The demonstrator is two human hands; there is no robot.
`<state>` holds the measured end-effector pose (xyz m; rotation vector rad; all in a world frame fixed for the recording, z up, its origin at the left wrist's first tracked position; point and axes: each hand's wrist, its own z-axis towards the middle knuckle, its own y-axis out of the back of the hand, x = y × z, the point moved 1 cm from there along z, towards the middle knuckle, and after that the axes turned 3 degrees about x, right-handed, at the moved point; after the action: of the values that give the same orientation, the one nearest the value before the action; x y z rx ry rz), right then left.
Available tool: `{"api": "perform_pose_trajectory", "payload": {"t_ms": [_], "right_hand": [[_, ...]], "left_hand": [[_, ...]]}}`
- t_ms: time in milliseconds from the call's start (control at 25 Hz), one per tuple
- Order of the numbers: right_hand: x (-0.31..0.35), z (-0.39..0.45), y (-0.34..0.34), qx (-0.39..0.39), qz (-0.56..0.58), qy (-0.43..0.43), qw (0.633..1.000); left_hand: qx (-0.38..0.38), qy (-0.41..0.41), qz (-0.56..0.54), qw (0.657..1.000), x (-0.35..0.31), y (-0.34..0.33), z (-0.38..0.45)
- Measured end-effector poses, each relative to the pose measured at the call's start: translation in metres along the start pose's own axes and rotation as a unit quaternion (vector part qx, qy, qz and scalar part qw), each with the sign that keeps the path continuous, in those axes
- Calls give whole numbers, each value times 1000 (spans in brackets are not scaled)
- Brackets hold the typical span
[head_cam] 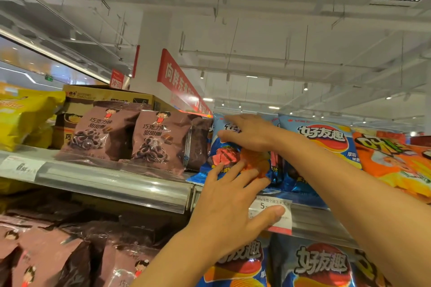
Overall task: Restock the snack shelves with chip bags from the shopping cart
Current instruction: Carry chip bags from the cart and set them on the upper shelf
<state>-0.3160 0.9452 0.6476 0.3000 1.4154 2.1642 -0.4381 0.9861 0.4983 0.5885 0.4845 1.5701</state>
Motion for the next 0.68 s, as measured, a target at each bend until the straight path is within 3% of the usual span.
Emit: {"api": "perform_pose_trajectory", "payload": {"t_ms": [120,200,320,400,520,600,680], "right_hand": [[3,0,-13,60,-41,-4,997],[4,-7,-8,44,21,14,999],[-9,-37,22,-93,164,74,979],[-34,-67,39,-189,132,82,970],[-82,-111,44,-252,68,32,965],[-104,-128,40,-241,41,-17,970],[-115,-134,30,-175,31,-58,982]], "left_hand": [[6,-3,4,1000,1,0,-1],[7,-6,5,1000,1,0,-2],[13,-13,9,1000,1,3,-4],[18,-17,16,1000,1,5,-5],[6,-29,17,999,-15,5,-4],[-11,-67,5,998,-38,3,5],[2,-92,-18,996,-63,-3,19]]}}
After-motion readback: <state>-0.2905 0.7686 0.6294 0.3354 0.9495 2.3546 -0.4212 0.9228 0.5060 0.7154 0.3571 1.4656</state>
